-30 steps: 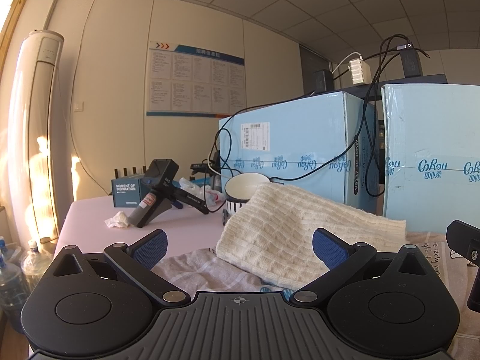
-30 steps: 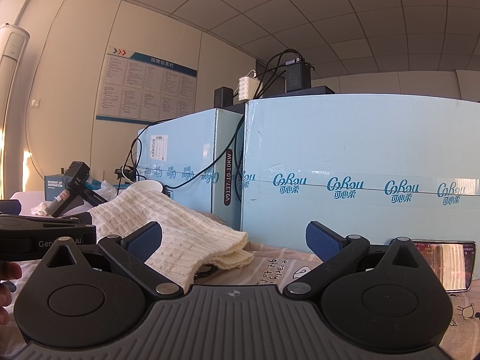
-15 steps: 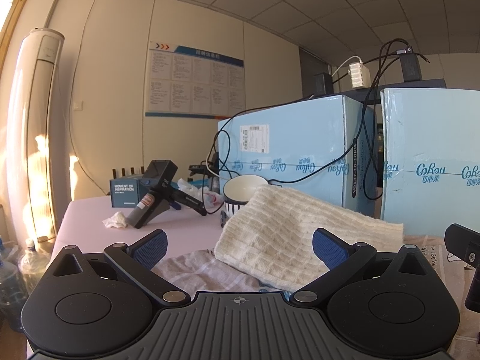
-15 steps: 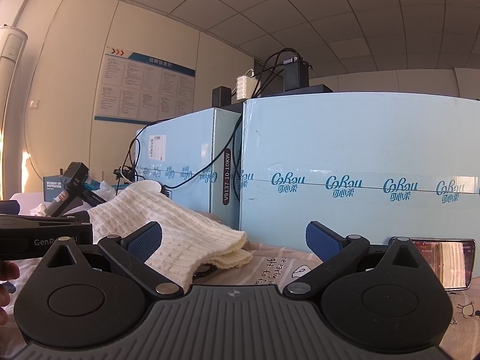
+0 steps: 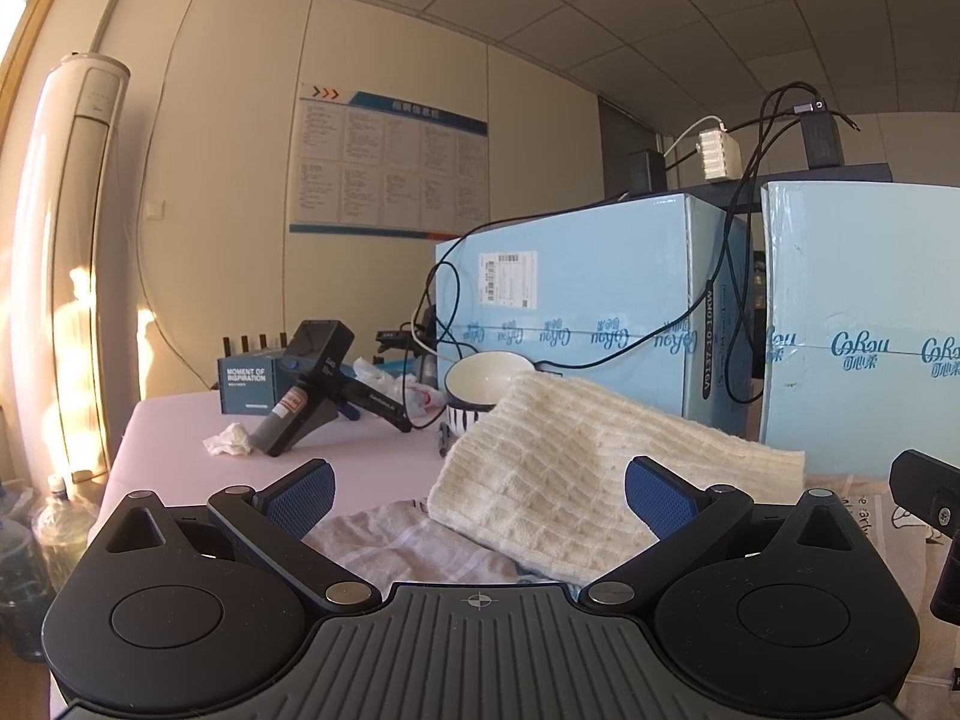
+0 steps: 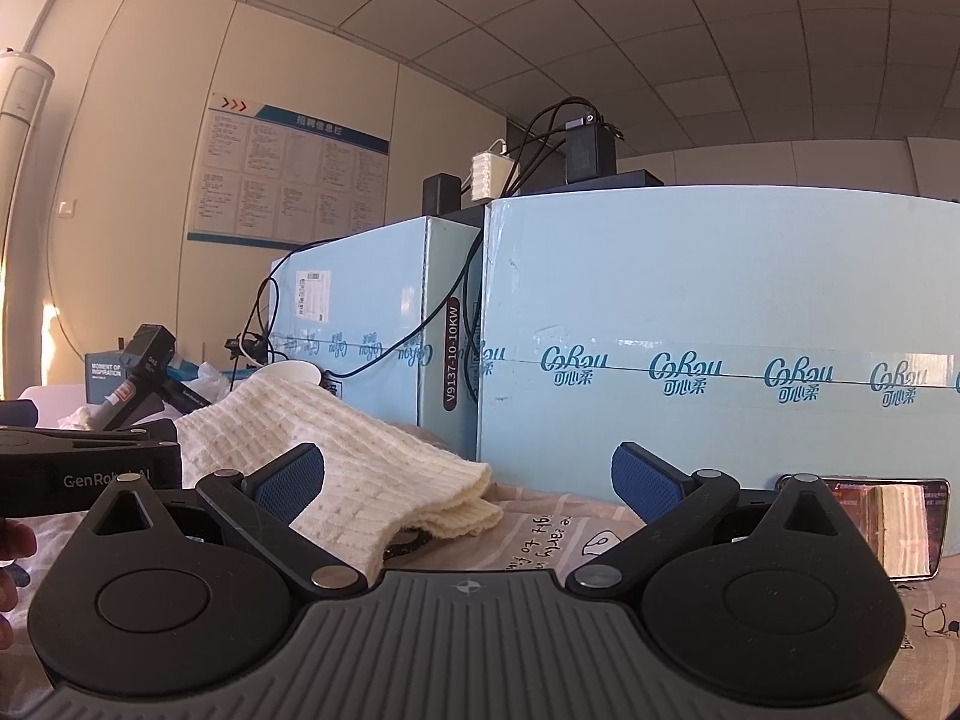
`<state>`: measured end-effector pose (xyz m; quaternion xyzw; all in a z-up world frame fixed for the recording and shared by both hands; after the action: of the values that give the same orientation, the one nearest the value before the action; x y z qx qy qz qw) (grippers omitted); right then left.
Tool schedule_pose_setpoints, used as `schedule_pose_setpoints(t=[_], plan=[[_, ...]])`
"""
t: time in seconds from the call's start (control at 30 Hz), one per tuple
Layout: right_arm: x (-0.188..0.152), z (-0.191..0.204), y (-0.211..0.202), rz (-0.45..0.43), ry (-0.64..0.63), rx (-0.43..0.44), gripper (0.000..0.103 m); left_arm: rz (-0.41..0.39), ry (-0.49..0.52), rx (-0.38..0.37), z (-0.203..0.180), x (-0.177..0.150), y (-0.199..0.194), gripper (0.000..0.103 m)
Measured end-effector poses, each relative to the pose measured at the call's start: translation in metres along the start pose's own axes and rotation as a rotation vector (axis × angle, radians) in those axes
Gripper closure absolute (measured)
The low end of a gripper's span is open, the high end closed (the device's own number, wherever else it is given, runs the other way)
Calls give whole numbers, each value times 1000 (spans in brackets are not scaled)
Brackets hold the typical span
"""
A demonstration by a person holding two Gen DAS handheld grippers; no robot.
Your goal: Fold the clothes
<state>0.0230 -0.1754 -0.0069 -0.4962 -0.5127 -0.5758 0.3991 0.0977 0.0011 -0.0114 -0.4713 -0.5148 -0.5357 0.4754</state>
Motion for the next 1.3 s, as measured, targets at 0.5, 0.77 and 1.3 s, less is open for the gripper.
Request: schedule_pose_setpoints(t=[0.5,0.77,1.3], plan=[[-1,0,0,3,2,-1,0,-2,-1,-2,1,0,-1,0],[0,-1,0,1,11,3,0,-2,-3,-3,0,0,-1,0],[-3,2,2,19,0,9,0,-3,-3,-3,0,0,-1,0]])
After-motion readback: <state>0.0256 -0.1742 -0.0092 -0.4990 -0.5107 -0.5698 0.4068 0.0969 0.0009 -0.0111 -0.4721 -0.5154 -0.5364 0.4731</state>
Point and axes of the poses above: each gripper's, at about its wrist camera, not at the fingertips, and y roughly the way its jaws point, z to its left, x to its top, the point moved 10 cm from there along y, roughly the way its jaws point, and after that the axes turned 13 degrees about -z, right-handed, at the moved point
